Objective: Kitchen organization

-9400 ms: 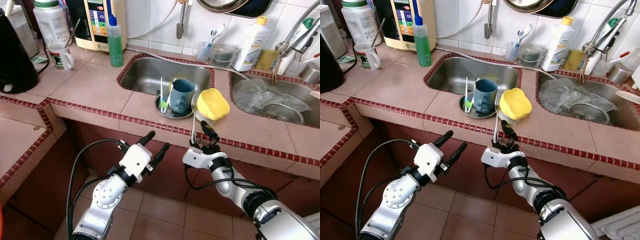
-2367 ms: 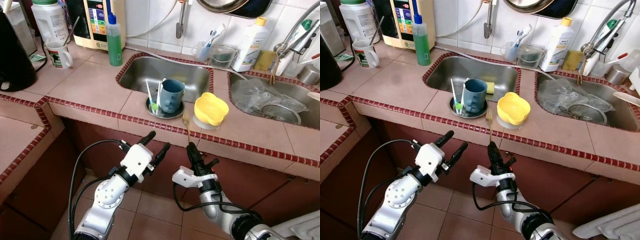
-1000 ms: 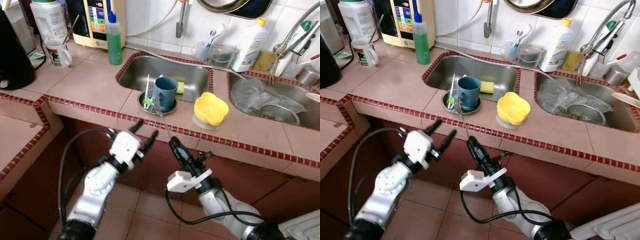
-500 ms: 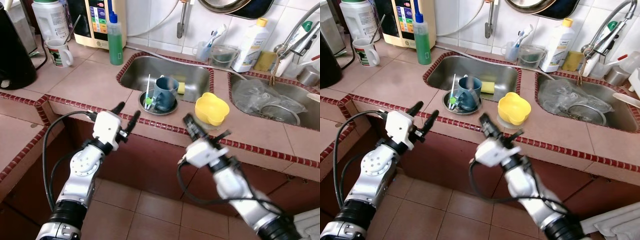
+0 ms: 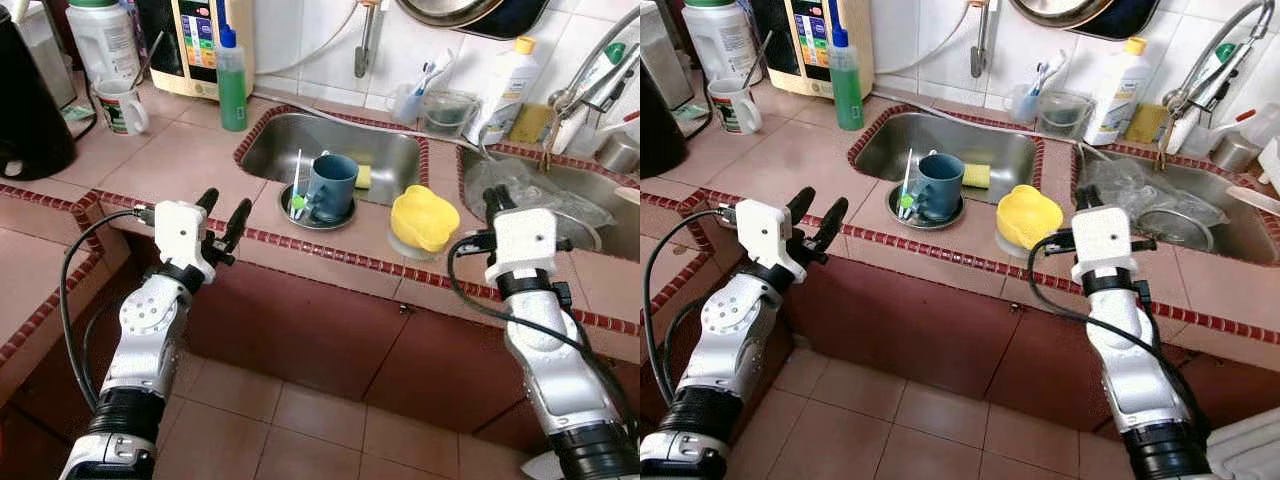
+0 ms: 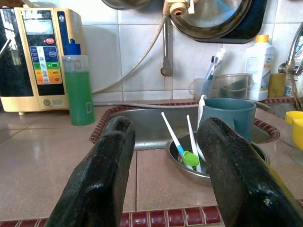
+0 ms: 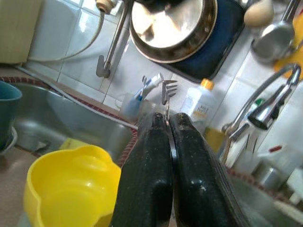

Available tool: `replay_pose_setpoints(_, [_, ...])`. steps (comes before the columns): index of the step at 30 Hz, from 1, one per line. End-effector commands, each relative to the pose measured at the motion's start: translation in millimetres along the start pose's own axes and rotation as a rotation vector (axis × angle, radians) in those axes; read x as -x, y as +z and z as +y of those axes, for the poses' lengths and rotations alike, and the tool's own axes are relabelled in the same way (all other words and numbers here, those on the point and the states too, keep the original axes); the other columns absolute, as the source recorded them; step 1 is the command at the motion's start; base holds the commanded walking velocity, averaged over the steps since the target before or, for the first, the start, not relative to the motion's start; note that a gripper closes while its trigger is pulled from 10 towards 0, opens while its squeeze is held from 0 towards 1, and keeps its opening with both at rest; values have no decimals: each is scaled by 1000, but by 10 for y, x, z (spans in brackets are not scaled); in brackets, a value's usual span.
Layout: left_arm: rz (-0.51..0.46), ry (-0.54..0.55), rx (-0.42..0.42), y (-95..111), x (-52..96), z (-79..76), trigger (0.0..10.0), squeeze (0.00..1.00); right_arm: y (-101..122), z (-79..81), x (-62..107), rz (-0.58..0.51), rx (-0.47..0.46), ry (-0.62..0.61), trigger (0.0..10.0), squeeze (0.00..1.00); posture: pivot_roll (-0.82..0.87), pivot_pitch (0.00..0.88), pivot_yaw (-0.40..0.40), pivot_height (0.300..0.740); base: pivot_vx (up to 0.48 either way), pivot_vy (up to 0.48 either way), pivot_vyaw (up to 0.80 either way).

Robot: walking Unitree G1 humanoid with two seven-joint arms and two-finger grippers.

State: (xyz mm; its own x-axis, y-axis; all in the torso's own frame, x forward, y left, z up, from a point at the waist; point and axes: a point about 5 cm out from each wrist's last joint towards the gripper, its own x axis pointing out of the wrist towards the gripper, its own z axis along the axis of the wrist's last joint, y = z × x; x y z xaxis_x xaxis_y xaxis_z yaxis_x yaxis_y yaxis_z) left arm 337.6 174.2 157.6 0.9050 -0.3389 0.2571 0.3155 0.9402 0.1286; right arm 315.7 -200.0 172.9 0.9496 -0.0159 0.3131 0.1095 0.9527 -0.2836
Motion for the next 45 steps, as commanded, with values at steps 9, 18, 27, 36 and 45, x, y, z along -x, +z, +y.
replay_pose_setpoints(9, [-15, -69, 28, 74, -129, -161, 10000, 0, 26, -100, -22, 35, -83, -44, 10000, 0, -68, 0, -39, 740, 0, 0, 0])
replay_pose_setpoints(18, [-5, -40, 42, 54, -231, -185, 10000, 0, 73, -155, -72, 32, -75, -57, 10000, 0, -133, 0, -9, 740, 0, 0, 0])
replay_pose_setpoints(27, [39, -53, 40, 23, -400, -311, 10000, 0, 112, -153, -19, 33, -73, -62, 10000, 0, -206, 0, 67, 740, 0, 0, 0])
replay_pose_setpoints(36, [59, -67, 52, 40, -470, -289, 10000, 0, 88, -68, 35, 50, -66, -11, 10000, 0, -188, 0, 53, 740, 0, 0, 0])
replay_pose_setpoints(45, [68, -39, 50, 32, -433, -184, 10000, 0, 102, 31, -19, 54, -86, 50, 10000, 0, -159, 0, 33, 740, 152, 0, 0])
